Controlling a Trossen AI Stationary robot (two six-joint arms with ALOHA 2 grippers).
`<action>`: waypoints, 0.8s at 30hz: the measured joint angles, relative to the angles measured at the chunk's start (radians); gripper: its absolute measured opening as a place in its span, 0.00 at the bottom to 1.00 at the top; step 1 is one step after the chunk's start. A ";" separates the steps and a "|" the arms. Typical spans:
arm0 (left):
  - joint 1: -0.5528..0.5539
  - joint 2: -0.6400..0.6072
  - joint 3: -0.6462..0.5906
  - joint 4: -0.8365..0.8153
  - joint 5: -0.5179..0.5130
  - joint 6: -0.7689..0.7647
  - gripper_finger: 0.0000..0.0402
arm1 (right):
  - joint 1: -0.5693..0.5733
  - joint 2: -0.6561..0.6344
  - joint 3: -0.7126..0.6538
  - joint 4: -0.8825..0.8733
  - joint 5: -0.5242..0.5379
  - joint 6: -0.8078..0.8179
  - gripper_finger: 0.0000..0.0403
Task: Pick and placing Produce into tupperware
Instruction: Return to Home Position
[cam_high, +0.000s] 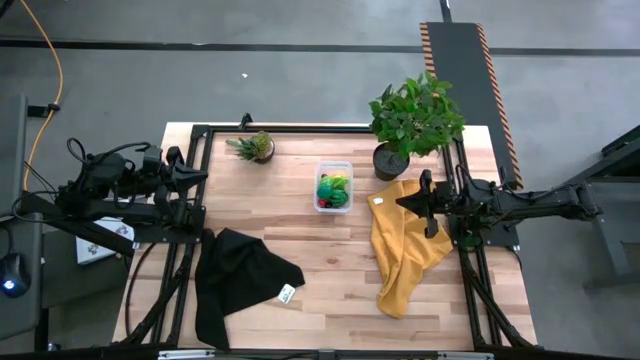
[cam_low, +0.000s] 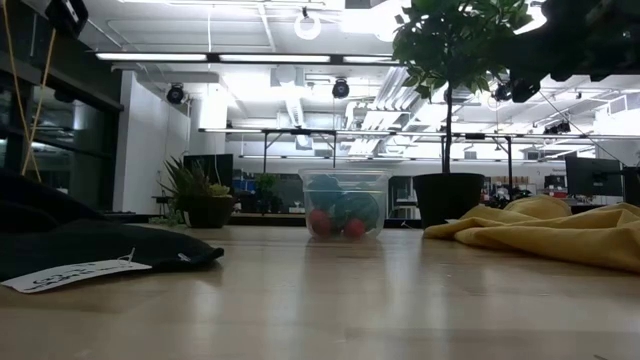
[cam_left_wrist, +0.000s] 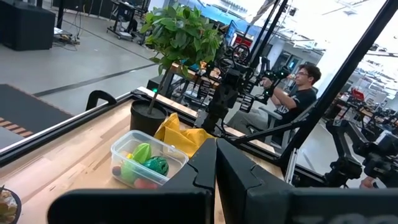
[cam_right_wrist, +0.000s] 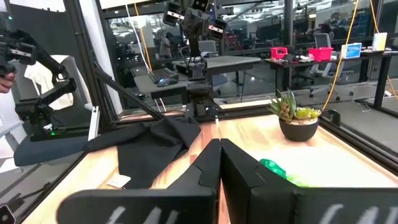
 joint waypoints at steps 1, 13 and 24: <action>0.000 0.000 0.000 0.000 0.000 0.001 0.00 | 0.000 0.000 0.000 0.001 0.000 0.000 0.00; 0.000 0.000 0.000 0.001 0.000 0.003 0.00 | 0.017 0.039 0.000 0.005 0.015 0.017 0.00; 0.000 0.000 0.000 0.001 0.000 0.003 0.00 | 0.017 0.038 -0.002 0.010 0.017 0.006 0.00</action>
